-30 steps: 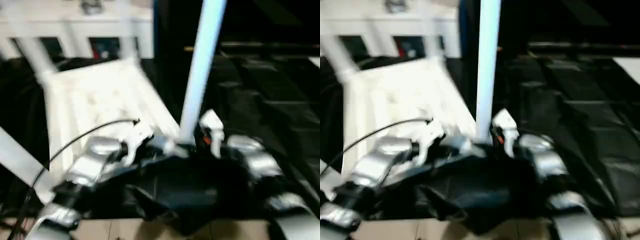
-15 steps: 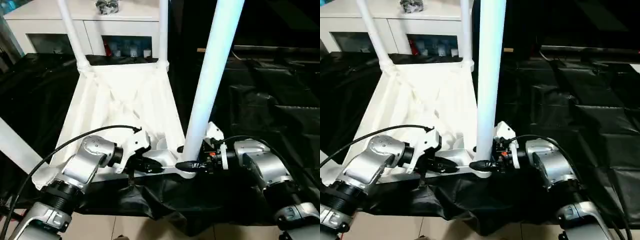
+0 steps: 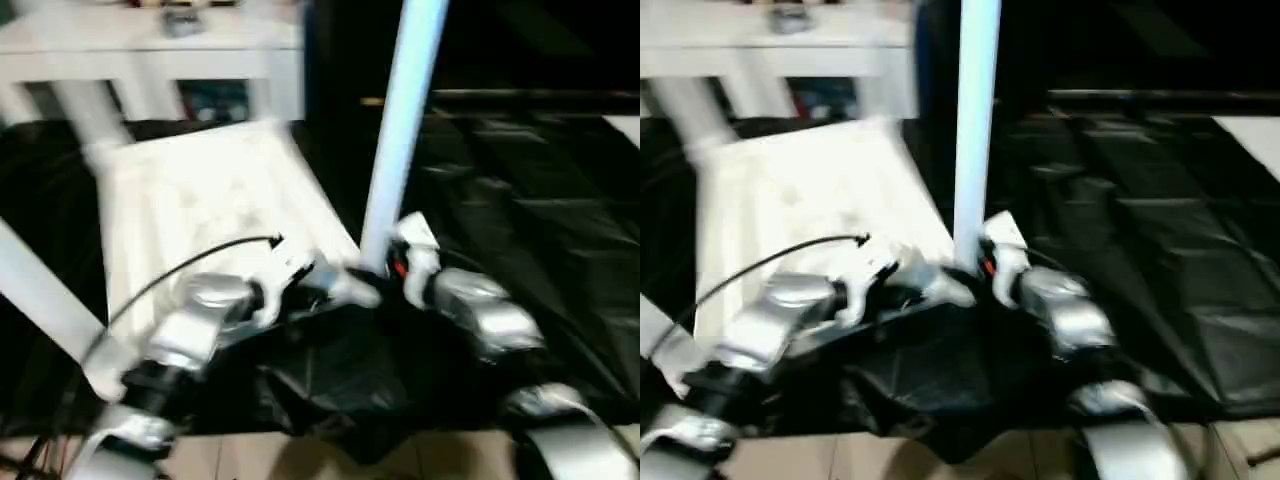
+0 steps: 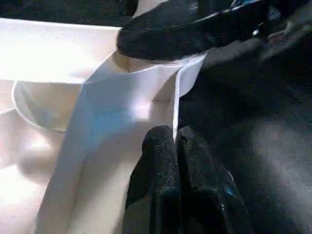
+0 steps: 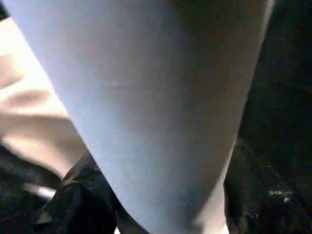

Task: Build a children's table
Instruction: Rotate leg to tighten

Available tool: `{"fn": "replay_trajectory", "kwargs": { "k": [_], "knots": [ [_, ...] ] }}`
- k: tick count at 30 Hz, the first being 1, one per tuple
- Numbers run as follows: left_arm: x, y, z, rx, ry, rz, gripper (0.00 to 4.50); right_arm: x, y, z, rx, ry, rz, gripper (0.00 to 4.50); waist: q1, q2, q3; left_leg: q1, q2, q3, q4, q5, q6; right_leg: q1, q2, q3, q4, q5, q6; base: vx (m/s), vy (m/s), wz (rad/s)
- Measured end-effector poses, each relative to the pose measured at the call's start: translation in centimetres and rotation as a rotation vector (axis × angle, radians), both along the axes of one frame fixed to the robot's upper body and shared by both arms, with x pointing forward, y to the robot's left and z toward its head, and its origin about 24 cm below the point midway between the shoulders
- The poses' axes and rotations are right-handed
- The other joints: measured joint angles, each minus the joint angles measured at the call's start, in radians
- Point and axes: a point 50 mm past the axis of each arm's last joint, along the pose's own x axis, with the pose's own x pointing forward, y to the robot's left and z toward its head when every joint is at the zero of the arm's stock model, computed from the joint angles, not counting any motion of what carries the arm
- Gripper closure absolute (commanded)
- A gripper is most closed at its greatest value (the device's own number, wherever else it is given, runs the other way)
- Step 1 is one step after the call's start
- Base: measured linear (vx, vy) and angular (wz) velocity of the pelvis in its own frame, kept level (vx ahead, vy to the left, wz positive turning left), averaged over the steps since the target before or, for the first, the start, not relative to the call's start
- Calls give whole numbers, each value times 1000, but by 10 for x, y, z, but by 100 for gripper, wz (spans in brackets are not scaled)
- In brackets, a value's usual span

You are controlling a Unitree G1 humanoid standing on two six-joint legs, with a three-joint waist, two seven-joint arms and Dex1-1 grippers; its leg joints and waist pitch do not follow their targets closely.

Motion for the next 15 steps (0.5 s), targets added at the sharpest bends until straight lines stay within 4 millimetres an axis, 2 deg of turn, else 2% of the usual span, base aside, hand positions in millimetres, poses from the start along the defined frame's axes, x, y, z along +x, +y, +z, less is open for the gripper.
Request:
{"fn": "replay_trajectory", "kwargs": {
  "k": [1,3,4,6,9,13,15],
  "knots": [
    [1,-2,0,-2,-5,22,450,2,3,0,-2,-4,-34,161,-3,0,0,0,0,0,0,0,0,0,0,0,0,0,0,0,0,0],
    [2,-3,0,-5,-12,48,450,5,7,0,-3,-15,-73,161,-4,-1,-1,0,0,0,-2,0,0,0,0,0,0,0,0,0,0,0],
    [2,-4,0,-7,-12,49,450,5,7,0,-5,-19,-75,124,-3,-2,-1,-1,0,0,-2,0,0,0,0,0,0,1,-2,0,0,0],
    [2,-4,0,-7,-12,47,450,5,7,-1,-6,-24,-73,121,-3,-4,-2,-1,0,0,-3,-1,0,0,0,0,0,3,-5,0,0,0],
    [2,-4,0,-6,-16,41,450,5,10,-1,-3,-30,-59,83,-4,-5,-2,-1,0,0,-4,-1,0,-1,0,-1,-1,3,-5,0,0,0],
    [0,2,1,3,-28,-20,450,0,4,-1,-8,-49,59,83,-5,-6,-1,-3,0,0,-4,-1,0,-2,0,-1,-1,3,-5,0,0,0],
    [-1,4,2,3,-23,-67,450,-4,-5,1,-15,-56,139,83,1,-6,-1,-4,0,0,-5,-1,0,-2,0,-1,-2,3,-5,0,0,0]
  ]
}}
